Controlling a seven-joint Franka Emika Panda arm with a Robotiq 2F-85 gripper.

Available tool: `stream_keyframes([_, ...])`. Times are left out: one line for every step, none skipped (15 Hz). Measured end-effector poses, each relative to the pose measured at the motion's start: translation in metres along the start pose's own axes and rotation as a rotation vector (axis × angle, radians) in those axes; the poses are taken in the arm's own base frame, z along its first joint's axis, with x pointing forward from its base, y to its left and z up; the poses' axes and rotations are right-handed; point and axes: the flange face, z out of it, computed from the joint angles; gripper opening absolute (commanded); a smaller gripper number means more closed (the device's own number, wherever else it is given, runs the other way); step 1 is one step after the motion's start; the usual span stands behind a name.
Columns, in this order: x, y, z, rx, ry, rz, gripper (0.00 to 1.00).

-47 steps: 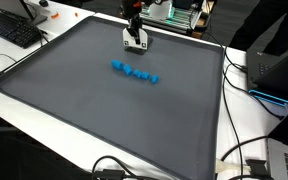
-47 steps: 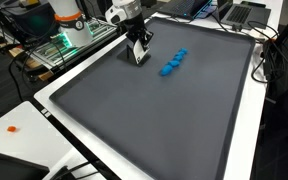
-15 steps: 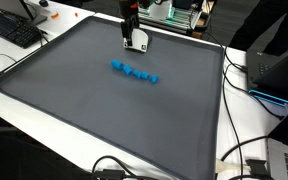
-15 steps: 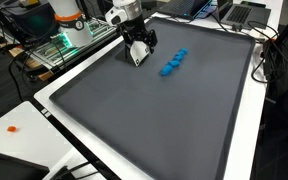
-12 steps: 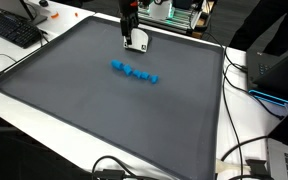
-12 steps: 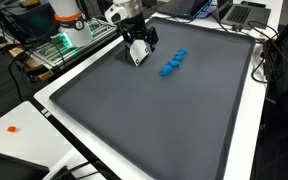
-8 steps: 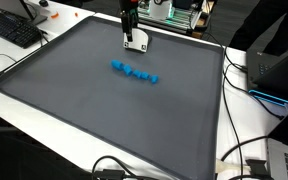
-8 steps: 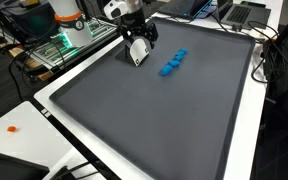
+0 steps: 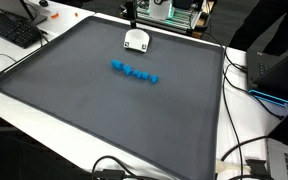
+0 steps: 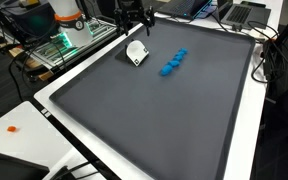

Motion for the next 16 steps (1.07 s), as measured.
stream_keyframes([-0.002,-0.001,-0.008,-0.022,0.012,-0.044,1.0])
stream_keyframes([-0.005,-0.003,-0.016,-0.047,0.025,-0.09,1.0])
stream_keyframes([-0.008,-0.004,-0.023,-0.07,0.032,-0.138,1.0])
stream_keyframes([-0.011,-0.006,-0.03,-0.09,0.036,-0.188,1.0])
stream_keyframes([-0.014,-0.008,-0.035,-0.102,0.039,-0.24,1.0])
stream_keyframes([-0.017,-0.011,-0.04,-0.108,0.039,-0.292,1.0])
stream_keyframes([-0.02,-0.014,-0.043,-0.11,0.04,-0.347,1.0])
stream_keyframes([-0.024,-0.016,-0.046,-0.109,0.041,-0.402,1.0])
stream_keyframes([-0.027,-0.019,-0.048,-0.107,0.042,-0.458,1.0])
stream_keyframes([-0.03,-0.022,-0.05,-0.105,0.043,-0.513,1.0])
stream_keyframes([-0.034,-0.025,-0.051,-0.104,0.044,-0.569,1.0])
stream_keyframes([-0.037,-0.027,-0.052,-0.103,0.044,-0.624,1.0])
stream_keyframes([-0.04,-0.029,-0.053,-0.102,0.045,-0.676,1.0])
stream_keyframes([-0.044,-0.031,-0.054,-0.101,0.047,-0.726,1.0])
stream_keyframes([-0.047,-0.034,-0.056,-0.098,0.05,-0.776,1.0])
stream_keyframes([-0.05,-0.036,-0.057,-0.095,0.053,-0.827,1.0])
